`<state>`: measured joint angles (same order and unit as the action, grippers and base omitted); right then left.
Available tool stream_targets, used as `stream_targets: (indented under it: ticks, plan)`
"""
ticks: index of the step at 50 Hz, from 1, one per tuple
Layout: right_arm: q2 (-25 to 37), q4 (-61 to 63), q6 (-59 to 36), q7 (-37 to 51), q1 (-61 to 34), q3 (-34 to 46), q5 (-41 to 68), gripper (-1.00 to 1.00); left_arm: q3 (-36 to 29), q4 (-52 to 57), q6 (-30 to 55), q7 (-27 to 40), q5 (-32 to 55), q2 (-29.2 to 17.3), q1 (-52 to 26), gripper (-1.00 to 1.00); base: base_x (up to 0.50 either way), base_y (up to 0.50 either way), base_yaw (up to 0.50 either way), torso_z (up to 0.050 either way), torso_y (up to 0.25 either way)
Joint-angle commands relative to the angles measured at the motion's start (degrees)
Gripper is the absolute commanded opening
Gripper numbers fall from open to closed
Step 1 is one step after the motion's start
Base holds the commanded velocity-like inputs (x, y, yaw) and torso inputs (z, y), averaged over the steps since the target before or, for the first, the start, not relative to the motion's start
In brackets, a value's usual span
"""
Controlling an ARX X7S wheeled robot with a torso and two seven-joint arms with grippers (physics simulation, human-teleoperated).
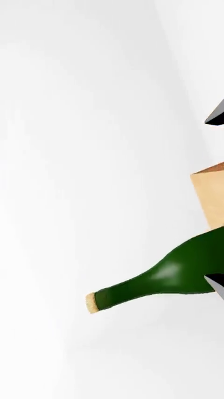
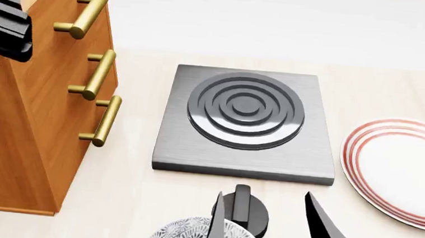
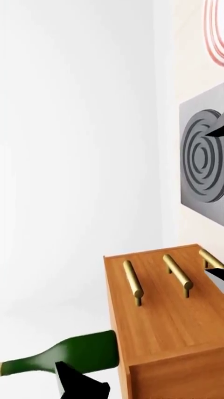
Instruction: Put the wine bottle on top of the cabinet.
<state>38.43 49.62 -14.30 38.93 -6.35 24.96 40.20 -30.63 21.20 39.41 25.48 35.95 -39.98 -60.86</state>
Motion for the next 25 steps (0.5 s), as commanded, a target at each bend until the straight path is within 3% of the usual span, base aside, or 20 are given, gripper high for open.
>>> stream_targets:
  ticks: [1, 7, 14, 25]
  plan:
    - [-0.70, 0.59, -0.15, -0.62, -0.21, -1.39, -0.77, 1.00, 3.93, 19.58, 0.06, 7.26, 2.67, -3.34, 10.95, 1.00, 0.00, 0.00, 0.00, 0.000, 0.000]
    - [-1.18, 0.31, -0.25, -0.85, -0.44, -0.60, -1.36, 1.00, 5.86, 27.80, -2.53, 15.07, 1.25, -5.24, 21.25, 1.00, 0.00, 0.00, 0.00, 0.000, 0.000]
    - [-1.51, -0.40, -0.04, -1.38, -0.54, -0.01, -1.77, 1.00, 4.02, 30.95, -6.72, 18.71, -3.69, -5.83, 30.15, 1.00, 0.00, 0.00, 0.00, 0.000, 0.000]
    - [-2.21, -0.62, -0.69, -1.76, -1.25, 1.49, -2.41, 1.00, -6.68, 37.03, -0.95, 23.21, -12.07, -2.41, 31.67, 1.00, 0.00, 0.00, 0.00, 0.000, 0.000]
